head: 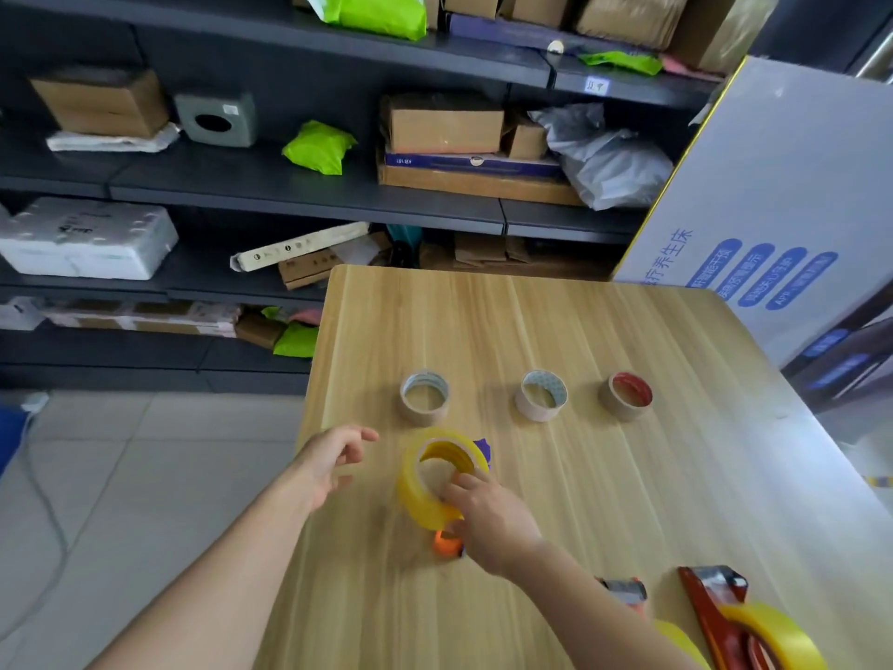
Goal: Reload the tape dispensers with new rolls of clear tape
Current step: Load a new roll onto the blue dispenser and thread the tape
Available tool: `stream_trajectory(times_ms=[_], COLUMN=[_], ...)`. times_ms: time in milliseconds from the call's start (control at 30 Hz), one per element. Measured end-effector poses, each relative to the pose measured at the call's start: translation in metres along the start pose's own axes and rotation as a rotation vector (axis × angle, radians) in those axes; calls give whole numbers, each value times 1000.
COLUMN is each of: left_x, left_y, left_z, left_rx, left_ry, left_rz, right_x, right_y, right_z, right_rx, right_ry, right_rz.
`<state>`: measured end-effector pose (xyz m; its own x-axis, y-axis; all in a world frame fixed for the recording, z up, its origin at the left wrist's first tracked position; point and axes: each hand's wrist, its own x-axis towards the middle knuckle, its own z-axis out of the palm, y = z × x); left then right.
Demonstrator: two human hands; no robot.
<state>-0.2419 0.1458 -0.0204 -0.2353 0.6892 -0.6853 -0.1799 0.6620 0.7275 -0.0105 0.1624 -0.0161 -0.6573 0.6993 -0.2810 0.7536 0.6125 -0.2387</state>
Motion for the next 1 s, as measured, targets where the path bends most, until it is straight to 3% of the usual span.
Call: stream_trajectory(times_ms=[233,467,1000], left_x=[10,24,24], left_y=[-17,-27,-17], left_z=[51,51,64], left_rx=[391,315,478], left_ry=[-151,-131,-310], left_rz=[46,-12,-19], right_x=[-4,-8,-13], right_y=[5,12,44], right_z=[27,30,35], right_rx=[20,162,151], right_ry=[-35,124,60], right_rz=[12,186,253])
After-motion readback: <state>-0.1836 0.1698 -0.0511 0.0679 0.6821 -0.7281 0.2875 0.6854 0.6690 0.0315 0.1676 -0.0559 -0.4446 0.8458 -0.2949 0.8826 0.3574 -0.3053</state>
